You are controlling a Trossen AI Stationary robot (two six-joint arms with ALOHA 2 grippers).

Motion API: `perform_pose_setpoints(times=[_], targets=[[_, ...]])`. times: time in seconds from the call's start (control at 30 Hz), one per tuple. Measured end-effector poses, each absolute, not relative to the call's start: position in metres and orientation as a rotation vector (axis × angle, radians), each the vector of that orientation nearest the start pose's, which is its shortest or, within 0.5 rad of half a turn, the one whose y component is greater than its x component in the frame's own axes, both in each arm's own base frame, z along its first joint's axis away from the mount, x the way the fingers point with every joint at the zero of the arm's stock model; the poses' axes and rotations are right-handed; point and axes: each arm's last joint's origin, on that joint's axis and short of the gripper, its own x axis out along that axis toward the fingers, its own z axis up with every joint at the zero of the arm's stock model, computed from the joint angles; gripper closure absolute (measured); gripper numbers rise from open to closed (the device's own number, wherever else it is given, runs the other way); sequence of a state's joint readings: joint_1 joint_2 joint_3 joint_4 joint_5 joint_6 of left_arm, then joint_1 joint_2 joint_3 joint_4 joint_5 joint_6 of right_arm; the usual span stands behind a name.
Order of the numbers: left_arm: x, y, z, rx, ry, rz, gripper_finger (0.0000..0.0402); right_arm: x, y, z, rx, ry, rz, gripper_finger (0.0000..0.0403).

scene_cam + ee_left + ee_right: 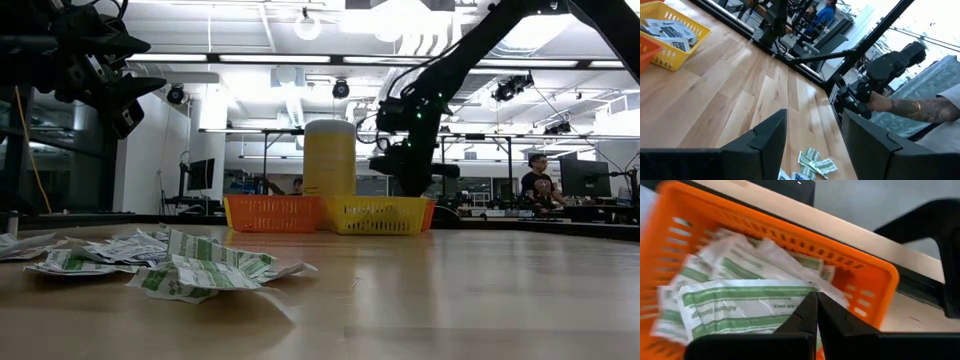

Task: Pick & Place First Aid Supplies
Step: Put the green bandage pack into the top orange basket

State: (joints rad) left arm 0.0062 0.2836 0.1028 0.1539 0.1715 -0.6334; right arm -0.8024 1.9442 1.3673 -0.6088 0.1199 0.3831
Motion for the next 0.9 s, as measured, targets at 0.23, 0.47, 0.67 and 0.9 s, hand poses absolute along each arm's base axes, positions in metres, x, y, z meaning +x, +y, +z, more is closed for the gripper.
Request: perform_pose_setpoints(times=[0.23,0.47,0.67,0.9], targets=[[0.115,-0.004,0.190,-0.634,0.078,-0.151,0.0211,0.267,-0.280,0.172,0.710,1.038,-0.989,0.0371],[0.115,-0.004,0.190,-0.634,0.078,-0.151,0.0211,0.264,-0.280,0.186,0.689,0.996,-0.994,0.0281],[0.115,-0.004,0.190,-0.634,0.079,-0.152,0.0211,0.256,-0.278,0.211,0.682,0.934,-0.947,0.0226],[0.115,-0.004,0.190,-0.634,0.078,-0.152,0.0211,0.241,-0.261,0.249,0.666,0.901,-0.888,0.0220]])
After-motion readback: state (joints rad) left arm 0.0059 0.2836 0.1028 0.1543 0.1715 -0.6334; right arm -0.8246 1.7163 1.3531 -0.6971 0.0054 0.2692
